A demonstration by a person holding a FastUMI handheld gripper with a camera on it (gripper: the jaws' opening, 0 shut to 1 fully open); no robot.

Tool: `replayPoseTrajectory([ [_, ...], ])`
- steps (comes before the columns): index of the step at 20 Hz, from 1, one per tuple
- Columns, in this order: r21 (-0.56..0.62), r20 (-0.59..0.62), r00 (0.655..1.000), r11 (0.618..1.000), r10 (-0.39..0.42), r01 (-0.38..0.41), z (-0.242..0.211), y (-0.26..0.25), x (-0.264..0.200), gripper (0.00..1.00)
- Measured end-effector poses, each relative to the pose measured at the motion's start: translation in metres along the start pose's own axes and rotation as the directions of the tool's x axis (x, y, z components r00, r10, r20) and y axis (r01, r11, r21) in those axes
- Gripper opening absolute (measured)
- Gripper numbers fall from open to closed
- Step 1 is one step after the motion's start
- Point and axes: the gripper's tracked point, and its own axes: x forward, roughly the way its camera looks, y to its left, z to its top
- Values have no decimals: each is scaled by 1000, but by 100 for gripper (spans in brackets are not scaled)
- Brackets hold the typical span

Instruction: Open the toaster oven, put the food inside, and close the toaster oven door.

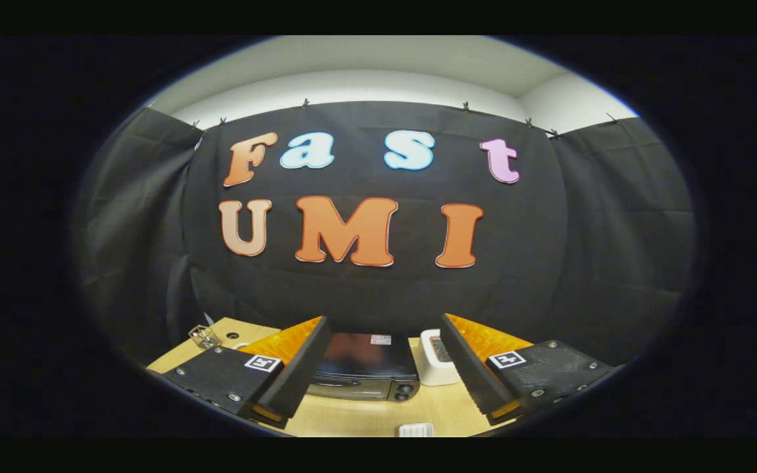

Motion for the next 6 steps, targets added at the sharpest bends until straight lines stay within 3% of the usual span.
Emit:
replayPoseTrajectory([
  [6, -21, -3, 1000, 1000, 6, -6, 0, 5, -2, 99],
])
